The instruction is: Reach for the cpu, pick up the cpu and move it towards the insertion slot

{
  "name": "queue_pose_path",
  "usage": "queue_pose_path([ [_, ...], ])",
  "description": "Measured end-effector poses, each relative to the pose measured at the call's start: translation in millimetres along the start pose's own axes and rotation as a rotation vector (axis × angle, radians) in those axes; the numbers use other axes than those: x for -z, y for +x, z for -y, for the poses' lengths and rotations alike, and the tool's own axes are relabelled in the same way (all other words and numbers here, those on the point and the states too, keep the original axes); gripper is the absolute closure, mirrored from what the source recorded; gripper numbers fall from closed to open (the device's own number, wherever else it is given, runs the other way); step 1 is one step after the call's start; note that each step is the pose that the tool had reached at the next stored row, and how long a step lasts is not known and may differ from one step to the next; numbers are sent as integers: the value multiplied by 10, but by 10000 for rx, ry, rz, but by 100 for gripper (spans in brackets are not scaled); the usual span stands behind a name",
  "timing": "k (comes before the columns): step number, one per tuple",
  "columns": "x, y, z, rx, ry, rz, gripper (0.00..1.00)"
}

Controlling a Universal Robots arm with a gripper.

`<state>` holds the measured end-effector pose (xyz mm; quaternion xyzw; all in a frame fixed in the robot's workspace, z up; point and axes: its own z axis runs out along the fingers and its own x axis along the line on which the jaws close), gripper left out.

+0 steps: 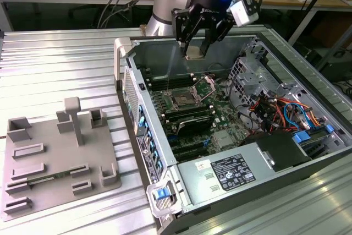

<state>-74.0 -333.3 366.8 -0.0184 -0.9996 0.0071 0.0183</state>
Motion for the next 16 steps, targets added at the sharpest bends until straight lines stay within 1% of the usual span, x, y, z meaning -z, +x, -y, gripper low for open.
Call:
queue_pose_path([
  [1, 0, -13, -36, 1, 0, -21, 45],
  [2, 1, -26, -59, 1, 1, -38, 45],
  [3, 1, -46, -83, 3, 6, -42, 45],
  [5, 10, -64, -97, 2, 27, -44, 45],
  [6, 33, -66, -102, 3, 36, -43, 45],
  [7, 71, -65, -102, 8, 38, -42, 45],
  [9, 107, -64, -101, 15, 38, -42, 45],
  [16, 110, -64, -101, 19, 38, -42, 45],
])
